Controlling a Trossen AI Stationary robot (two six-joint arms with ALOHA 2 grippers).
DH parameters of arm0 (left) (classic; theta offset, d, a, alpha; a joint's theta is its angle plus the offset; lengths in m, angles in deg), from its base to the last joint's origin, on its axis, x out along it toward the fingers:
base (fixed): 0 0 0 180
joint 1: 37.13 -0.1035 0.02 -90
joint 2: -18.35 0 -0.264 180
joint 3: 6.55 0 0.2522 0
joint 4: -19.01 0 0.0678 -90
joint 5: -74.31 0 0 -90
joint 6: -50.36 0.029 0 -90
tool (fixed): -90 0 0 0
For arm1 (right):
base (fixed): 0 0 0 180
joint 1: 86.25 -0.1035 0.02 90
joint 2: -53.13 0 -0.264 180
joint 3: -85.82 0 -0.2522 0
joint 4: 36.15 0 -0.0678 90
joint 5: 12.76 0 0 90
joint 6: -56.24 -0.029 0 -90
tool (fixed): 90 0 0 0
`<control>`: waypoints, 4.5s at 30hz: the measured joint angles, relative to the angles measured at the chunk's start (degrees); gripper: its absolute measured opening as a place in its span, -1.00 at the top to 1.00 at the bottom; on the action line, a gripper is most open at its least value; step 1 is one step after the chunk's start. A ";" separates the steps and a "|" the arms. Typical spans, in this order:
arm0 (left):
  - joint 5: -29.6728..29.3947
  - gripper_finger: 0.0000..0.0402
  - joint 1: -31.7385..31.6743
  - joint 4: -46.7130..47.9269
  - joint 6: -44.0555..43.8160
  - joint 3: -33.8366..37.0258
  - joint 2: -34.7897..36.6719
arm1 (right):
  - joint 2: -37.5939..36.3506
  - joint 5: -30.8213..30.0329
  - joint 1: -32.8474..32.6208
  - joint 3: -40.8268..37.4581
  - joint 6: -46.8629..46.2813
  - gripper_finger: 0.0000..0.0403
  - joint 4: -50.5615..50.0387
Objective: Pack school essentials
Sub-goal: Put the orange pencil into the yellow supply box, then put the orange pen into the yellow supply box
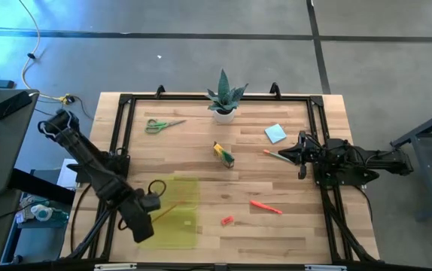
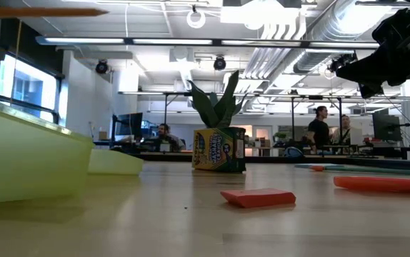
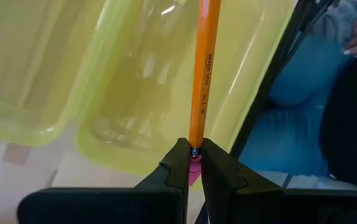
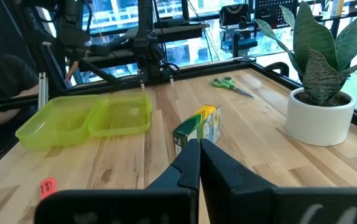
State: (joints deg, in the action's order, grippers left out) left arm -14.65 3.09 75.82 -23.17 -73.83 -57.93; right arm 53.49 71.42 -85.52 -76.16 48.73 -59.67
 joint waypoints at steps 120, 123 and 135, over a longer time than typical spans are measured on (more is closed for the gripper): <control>-20.22 0.57 -32.08 -17.84 63.20 16.02 33.98 | 0.09 0.38 0.01 0.00 -16.50 1.00 2.01; -16.95 0.57 -33.95 -25.82 63.24 20.21 34.59 | 0.11 1.38 -0.01 0.00 -17.80 1.00 2.90; -10.93 0.57 -39.14 -39.11 58.71 28.82 34.39 | 1.98 4.01 -2.56 1.50 -23.25 1.00 13.29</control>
State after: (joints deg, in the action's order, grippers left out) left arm -25.58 -36.04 36.72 35.55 -45.01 -23.54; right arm 55.47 75.43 -88.08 -74.66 25.48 -46.38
